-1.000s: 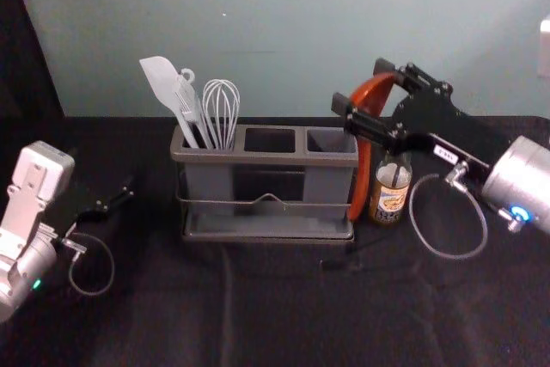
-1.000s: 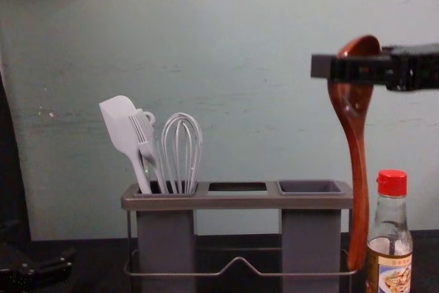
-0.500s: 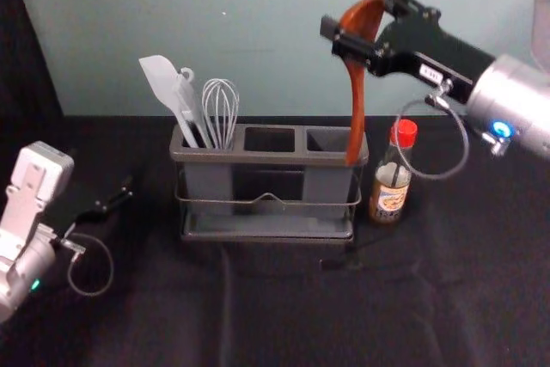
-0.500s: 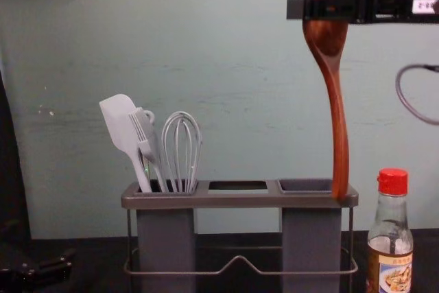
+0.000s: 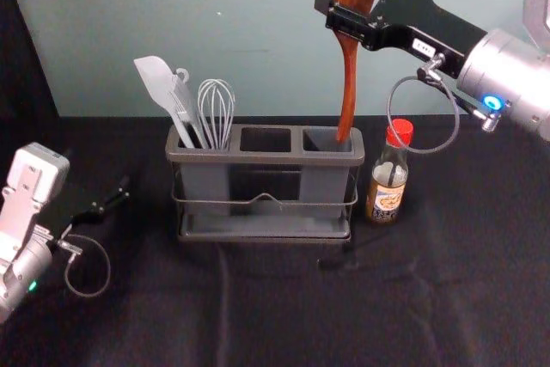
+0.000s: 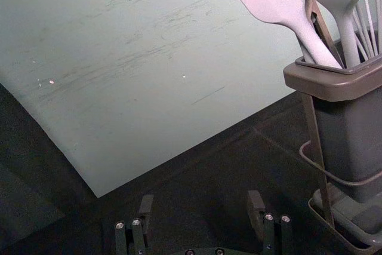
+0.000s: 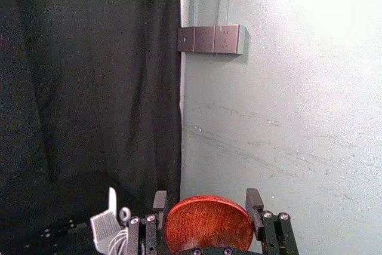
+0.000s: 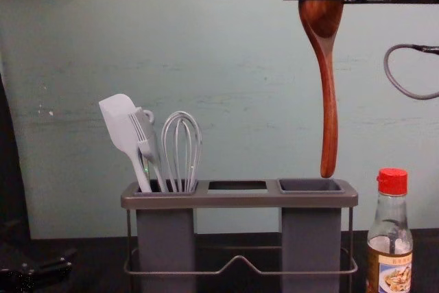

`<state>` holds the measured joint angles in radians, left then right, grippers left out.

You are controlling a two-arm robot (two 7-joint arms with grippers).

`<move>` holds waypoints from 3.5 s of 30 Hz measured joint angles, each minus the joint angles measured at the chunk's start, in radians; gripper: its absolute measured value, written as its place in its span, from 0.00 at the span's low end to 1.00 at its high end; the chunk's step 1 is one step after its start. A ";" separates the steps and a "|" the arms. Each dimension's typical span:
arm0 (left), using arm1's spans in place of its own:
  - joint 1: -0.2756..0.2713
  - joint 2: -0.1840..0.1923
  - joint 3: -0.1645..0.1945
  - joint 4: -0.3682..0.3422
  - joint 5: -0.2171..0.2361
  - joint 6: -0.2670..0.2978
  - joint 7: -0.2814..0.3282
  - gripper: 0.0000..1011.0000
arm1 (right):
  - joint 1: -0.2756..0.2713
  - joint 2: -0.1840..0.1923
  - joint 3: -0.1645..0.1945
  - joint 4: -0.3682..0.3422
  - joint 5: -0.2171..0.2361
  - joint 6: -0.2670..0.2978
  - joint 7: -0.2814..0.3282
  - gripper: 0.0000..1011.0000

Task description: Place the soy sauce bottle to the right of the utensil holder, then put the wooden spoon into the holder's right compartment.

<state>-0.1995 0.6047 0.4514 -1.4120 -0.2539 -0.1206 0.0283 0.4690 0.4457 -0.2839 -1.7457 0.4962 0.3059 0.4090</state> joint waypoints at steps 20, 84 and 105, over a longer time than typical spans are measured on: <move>0.000 0.000 0.000 0.000 0.000 0.000 0.000 1.00 | 0.101 -0.023 -0.094 0.179 0.015 -0.039 0.001 0.82; 0.000 0.000 0.000 0.000 0.000 0.000 0.000 1.00 | -0.001 0.040 -0.164 0.245 0.031 -0.082 0.048 0.89; 0.000 0.000 0.000 0.000 0.000 0.000 0.000 1.00 | -0.004 0.041 -0.161 0.239 0.029 -0.086 0.045 0.99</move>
<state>-0.1995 0.6047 0.4514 -1.4120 -0.2539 -0.1205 0.0283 0.4649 0.4864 -0.4451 -1.5066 0.5250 0.2197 0.4544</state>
